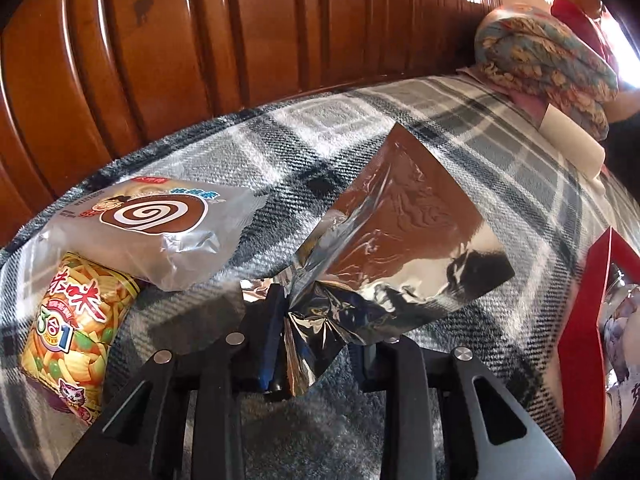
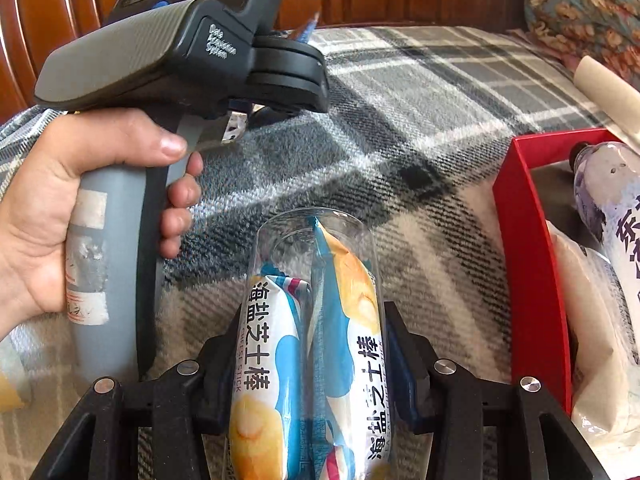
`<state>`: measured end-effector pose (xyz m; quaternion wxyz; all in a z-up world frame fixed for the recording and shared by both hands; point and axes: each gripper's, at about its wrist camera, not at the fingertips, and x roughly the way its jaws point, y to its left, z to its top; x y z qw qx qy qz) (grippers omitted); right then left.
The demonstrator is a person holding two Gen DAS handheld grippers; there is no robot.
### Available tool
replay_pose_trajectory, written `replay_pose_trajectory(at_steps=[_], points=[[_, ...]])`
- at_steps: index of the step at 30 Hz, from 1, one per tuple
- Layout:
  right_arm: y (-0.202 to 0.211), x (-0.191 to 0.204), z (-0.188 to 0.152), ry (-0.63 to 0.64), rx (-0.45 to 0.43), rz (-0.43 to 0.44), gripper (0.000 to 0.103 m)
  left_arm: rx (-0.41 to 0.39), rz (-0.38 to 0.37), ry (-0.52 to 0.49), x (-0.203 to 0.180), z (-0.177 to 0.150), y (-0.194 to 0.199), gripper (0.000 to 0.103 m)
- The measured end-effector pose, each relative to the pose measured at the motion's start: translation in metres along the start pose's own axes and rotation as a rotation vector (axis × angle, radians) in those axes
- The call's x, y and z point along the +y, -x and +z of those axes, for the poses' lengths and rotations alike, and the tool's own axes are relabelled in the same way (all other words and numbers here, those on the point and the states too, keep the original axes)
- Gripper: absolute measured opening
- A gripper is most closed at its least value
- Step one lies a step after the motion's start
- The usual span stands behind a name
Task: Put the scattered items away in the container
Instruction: 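Grasp the silver foil packet with the left tool while the right tool holds the cup, then lift the foil packet and snack cup and move both tools toward the red box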
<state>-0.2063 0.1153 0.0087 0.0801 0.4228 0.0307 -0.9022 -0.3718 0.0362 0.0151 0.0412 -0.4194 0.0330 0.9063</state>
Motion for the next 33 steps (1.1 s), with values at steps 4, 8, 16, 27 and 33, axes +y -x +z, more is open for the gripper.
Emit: replay_pose_trajectory(at_steps=[4, 8, 16, 27, 33], points=[[0.001, 0.0, 0.0, 0.001, -0.001, -0.001, 0.051, -0.003, 0.023, -0.031, -0.001, -0.002, 0.005, 0.023], [0.001, 0.0, -0.001, -0.003, -0.003, 0.004, 0.051, -0.017, 0.012, -0.046, -0.001, -0.004, 0.01, 0.021], [0.001, -0.001, -0.001, -0.005, -0.003, 0.006, 0.051, -0.09, -0.055, -0.022, 0.012, -0.009, 0.03, 0.02], [0.003, 0.004, -0.001, 0.021, 0.001, -0.02, 0.051, -0.078, -0.026, -0.075, 0.019, -0.028, 0.056, 0.02], [0.009, 0.008, -0.003, 0.05, 0.016, -0.043, 0.049, -0.134, 0.02, -0.061, 0.04, -0.041, 0.09, 0.02]])
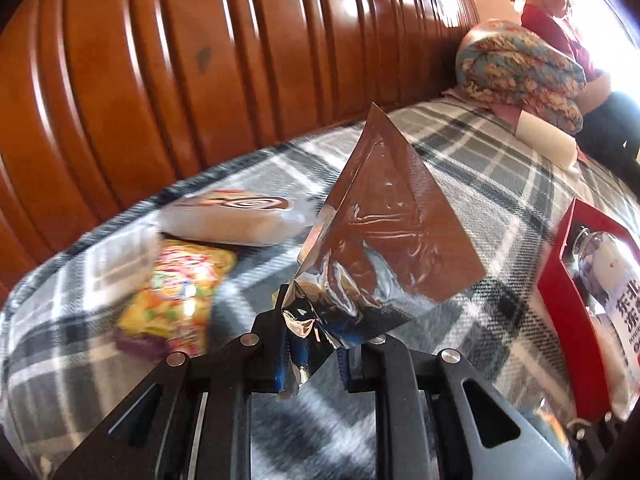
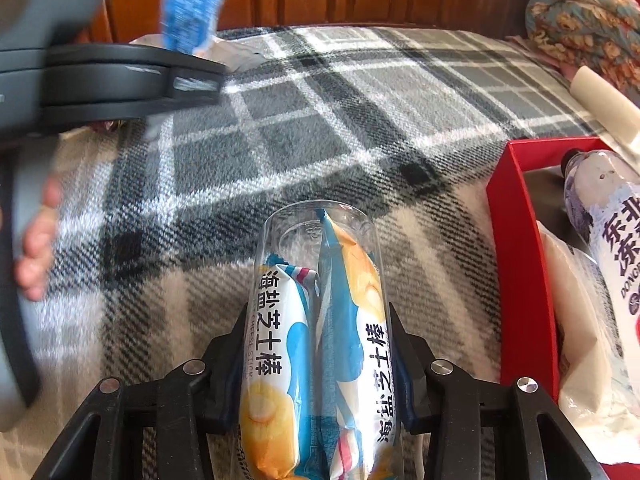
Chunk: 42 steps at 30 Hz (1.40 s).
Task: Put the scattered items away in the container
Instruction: 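Lift the foil packet and snack cup and move both tools toward the red box, then lower the foil packet and snack cup into the red box and open both tools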
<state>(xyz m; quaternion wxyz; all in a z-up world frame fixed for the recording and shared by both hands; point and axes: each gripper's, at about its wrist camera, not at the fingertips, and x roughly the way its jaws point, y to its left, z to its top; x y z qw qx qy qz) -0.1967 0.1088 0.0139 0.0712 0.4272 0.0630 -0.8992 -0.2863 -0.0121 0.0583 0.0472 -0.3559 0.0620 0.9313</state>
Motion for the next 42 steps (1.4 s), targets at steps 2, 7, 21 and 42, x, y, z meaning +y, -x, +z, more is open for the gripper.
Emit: replay_pose_trajectory(at_steps=[2, 7, 21, 42], points=[[0.004, 0.003, -0.001, 0.013, -0.003, -0.01, 0.049, -0.011, 0.001, 0.014, 0.008, -0.002, 0.012, 0.02], [0.013, 0.008, -0.002, 0.027, -0.004, -0.019, 0.049, -0.034, 0.018, 0.047, 0.023, -0.003, 0.038, 0.021], [0.077, -0.005, 0.014, -0.032, -0.123, -0.041, 0.05, -0.092, -0.002, 0.063, 0.027, -0.01, 0.116, 0.021], [0.167, -0.158, -0.016, -0.395, -0.194, -0.18, 0.05, -0.068, -0.299, -0.214, -0.137, -0.009, 0.15, 0.021]])
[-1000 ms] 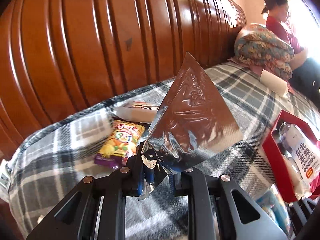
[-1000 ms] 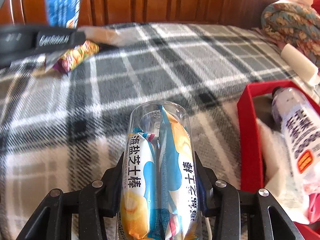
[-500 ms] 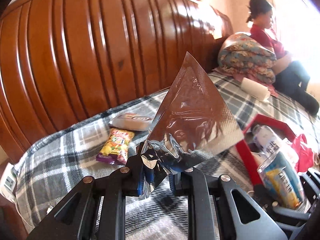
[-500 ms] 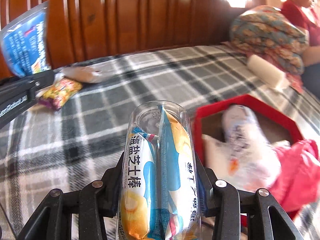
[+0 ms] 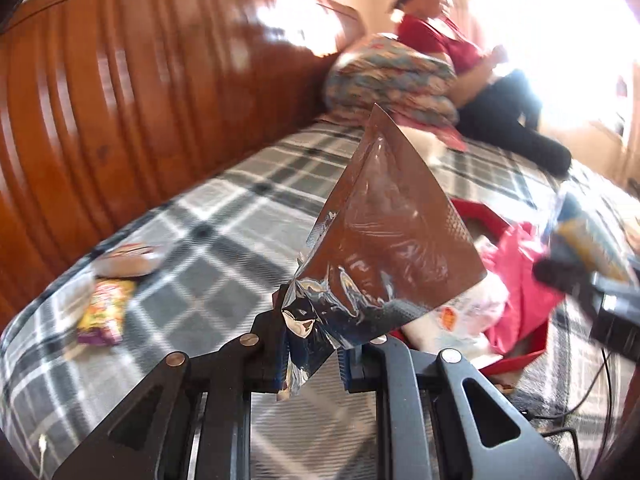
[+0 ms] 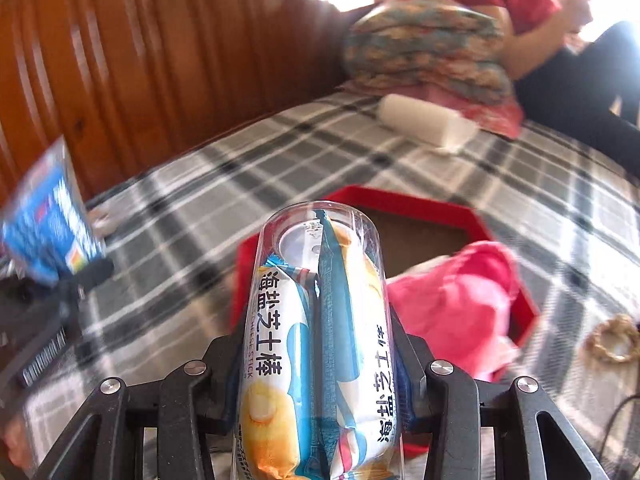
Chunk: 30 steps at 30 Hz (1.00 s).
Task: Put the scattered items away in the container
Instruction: 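Lower the foil packet and snack cup into the red box and open both tools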
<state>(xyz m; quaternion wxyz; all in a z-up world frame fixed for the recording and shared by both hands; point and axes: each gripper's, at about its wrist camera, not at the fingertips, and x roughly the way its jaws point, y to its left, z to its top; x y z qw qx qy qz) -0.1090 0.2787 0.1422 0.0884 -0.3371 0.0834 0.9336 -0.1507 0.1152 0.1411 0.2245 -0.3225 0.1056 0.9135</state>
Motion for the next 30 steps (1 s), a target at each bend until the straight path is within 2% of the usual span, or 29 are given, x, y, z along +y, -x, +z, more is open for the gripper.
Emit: replay_pose_trajectory(at_steps=[6, 12, 17, 20, 22, 26, 30], points=[[-0.012, -0.037, 0.011, -0.096, -0.007, -0.051, 0.05, 0.041, -0.109, -0.043, -0.036, 0.015, -0.037, 0.021], [-0.043, -0.047, 0.024, -0.062, 0.034, -0.107, 0.05, 0.056, -0.185, -0.089, -0.053, 0.042, -0.075, 0.021], [-0.066, -0.057, 0.028, -0.056, 0.052, -0.16, 0.05, 0.115, -0.3, -0.229, -0.088, 0.068, -0.101, 0.022], [-0.075, -0.065, 0.032, -0.072, 0.055, -0.202, 0.05, 0.145, -0.308, -0.321, -0.114, 0.075, -0.114, 0.021], [-0.077, -0.073, 0.033, -0.107, 0.05, -0.221, 0.051, 0.153, -0.31, -0.342, -0.123, 0.079, -0.121, 0.022], [-0.081, -0.085, 0.031, -0.14, 0.08, -0.222, 0.051, 0.203, -0.361, -0.295, -0.129, 0.086, -0.134, 0.023], [-0.085, -0.09, 0.029, -0.137, 0.103, -0.231, 0.051, 0.192, -0.329, -0.306, -0.138, 0.085, -0.138, 0.026]])
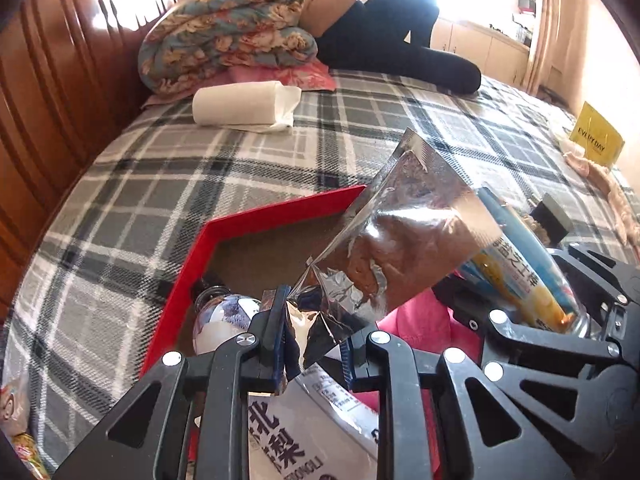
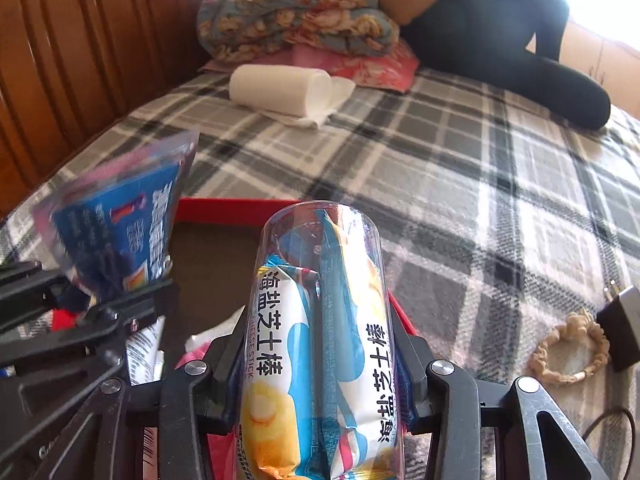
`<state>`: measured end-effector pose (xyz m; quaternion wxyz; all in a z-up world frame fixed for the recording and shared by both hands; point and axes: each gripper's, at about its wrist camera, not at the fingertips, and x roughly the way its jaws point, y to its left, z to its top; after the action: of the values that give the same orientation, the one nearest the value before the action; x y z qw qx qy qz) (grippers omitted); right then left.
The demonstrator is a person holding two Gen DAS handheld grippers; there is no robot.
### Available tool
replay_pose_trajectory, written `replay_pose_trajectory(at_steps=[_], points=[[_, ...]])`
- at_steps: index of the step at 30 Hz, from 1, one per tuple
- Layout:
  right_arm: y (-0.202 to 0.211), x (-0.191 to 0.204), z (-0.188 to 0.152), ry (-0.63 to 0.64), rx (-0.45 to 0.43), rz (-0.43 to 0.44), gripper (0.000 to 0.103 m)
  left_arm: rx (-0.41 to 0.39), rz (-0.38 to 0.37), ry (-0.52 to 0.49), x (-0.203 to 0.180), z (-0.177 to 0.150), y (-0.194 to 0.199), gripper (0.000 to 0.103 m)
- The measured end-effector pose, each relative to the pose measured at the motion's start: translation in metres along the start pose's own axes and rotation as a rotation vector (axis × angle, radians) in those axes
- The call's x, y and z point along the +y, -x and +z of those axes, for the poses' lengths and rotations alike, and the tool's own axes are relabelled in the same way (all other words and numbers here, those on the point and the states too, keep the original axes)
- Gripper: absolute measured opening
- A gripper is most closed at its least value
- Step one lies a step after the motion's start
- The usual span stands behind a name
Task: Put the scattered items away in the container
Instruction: 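Lower the foil packet and snack cup into the red box and open both tools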
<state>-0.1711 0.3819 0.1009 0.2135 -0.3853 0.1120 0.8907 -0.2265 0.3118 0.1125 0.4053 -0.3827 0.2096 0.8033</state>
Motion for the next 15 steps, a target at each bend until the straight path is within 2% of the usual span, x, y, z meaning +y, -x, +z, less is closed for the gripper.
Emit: replay_pose_trajectory(at_steps=[2, 4, 6, 8, 9, 11, 13, 15], points=[[-0.001, 0.0, -0.001, 0.013, 0.01, -0.009, 0.051, -0.003, 0.025, -0.021, -0.003, 0.0, 0.0, 0.029], [-0.004, 0.0, -0.002, 0.01, 0.016, -0.008, 0.051, -0.017, 0.061, -0.028, -0.003, -0.001, 0.001, 0.037], [-0.005, -0.001, -0.004, -0.007, 0.008, 0.002, 0.051, -0.037, 0.125, -0.009, 0.003, -0.003, 0.003, 0.066], [-0.006, -0.004, -0.006, -0.03, 0.003, 0.021, 0.051, -0.068, 0.171, 0.015, 0.011, -0.004, 0.006, 0.076], [-0.007, -0.006, -0.006, -0.046, 0.004, 0.042, 0.052, -0.077, 0.175, 0.016, 0.014, -0.005, 0.008, 0.076], [-0.009, -0.009, -0.008, -0.089, 0.014, 0.086, 0.061, -0.094, 0.196, 0.012, 0.019, -0.007, 0.013, 0.079], [-0.01, -0.012, -0.01, -0.131, 0.02, 0.116, 0.074, -0.114, 0.228, 0.012, 0.024, -0.007, 0.018, 0.086], [-0.008, -0.014, -0.012, -0.155, 0.0, 0.134, 0.08, -0.134, 0.243, 0.026, 0.029, -0.007, 0.023, 0.094]])
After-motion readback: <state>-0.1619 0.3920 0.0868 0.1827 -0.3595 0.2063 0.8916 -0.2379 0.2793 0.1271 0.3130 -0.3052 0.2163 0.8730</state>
